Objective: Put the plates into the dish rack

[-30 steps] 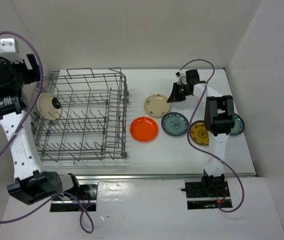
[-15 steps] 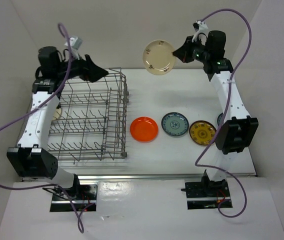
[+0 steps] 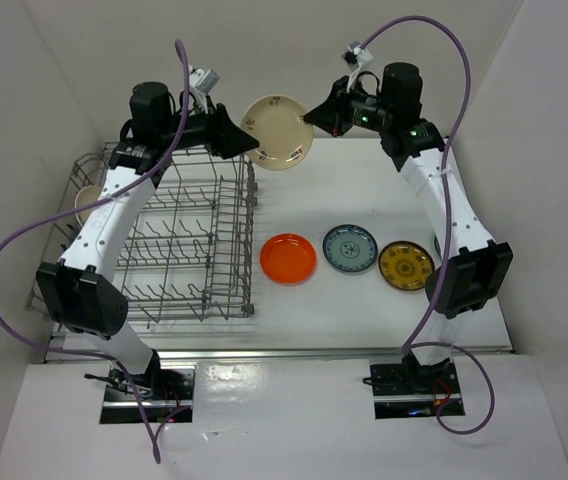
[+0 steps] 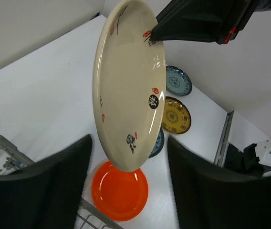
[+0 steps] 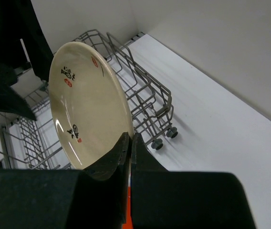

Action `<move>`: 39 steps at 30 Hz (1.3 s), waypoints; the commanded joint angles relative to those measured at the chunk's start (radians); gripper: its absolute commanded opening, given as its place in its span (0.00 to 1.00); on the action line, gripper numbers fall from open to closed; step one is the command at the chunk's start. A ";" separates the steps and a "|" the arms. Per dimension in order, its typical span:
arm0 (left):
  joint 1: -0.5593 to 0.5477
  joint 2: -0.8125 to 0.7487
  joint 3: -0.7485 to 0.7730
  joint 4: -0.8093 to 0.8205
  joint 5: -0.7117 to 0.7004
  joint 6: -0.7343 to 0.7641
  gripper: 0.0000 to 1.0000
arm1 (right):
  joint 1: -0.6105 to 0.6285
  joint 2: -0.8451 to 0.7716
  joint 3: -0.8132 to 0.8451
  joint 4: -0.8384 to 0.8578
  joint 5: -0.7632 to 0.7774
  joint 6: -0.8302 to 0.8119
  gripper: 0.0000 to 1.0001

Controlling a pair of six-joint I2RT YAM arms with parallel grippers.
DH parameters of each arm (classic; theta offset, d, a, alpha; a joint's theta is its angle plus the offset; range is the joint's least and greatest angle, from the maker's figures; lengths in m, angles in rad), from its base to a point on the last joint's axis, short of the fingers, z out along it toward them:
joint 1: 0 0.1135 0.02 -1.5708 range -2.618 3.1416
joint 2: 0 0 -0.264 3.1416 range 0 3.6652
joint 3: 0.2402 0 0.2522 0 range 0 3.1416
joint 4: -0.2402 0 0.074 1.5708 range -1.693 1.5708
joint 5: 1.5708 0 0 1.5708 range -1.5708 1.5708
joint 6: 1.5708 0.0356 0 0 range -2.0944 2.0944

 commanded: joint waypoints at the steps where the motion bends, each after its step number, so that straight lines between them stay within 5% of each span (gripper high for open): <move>1: -0.003 0.023 0.058 -0.005 0.014 0.025 0.62 | 0.026 -0.087 -0.008 0.031 -0.035 -0.002 0.00; 7: -0.035 0.032 0.058 -0.005 -0.011 0.046 0.38 | 0.046 -0.097 -0.017 0.031 -0.035 -0.002 0.00; 8: -0.046 0.032 0.058 -0.016 -0.029 0.057 0.29 | 0.046 -0.097 -0.017 0.031 -0.046 -0.002 0.00; 9: -0.055 0.032 0.058 -0.027 -0.044 0.057 0.00 | 0.057 -0.097 -0.028 0.031 -0.046 -0.002 0.00; 12: -0.055 0.009 0.068 -0.045 -0.112 0.066 0.00 | 0.057 -0.097 -0.052 0.022 0.008 -0.012 0.05; 14: -0.055 -0.009 0.068 -0.067 -0.190 0.087 0.00 | 0.057 -0.107 -0.072 0.009 0.084 -0.024 0.23; 15: -0.043 -0.020 0.081 -0.079 -0.219 0.106 0.00 | 0.057 -0.116 -0.103 -0.003 0.106 -0.038 0.43; 18: 0.016 -0.083 0.092 -0.108 -0.296 0.115 0.00 | 0.002 -0.143 -0.178 -0.029 0.135 -0.047 0.70; 23: 0.155 -0.219 0.051 -0.151 -0.437 0.104 0.00 | -0.131 -0.205 -0.371 0.026 0.108 -0.035 0.96; 29: 0.281 -0.297 0.002 -0.291 -0.713 0.170 0.00 | -0.245 -0.056 -0.407 -0.115 -0.099 -0.200 1.00; 33: 0.390 -0.319 -0.070 -0.329 -0.767 0.161 0.00 | -0.258 0.076 -0.386 -0.106 -0.232 -0.200 1.00; 39: 0.470 -0.319 -0.205 -0.329 -0.843 0.161 0.00 | -0.164 0.270 -0.263 -0.170 -0.182 -0.278 1.00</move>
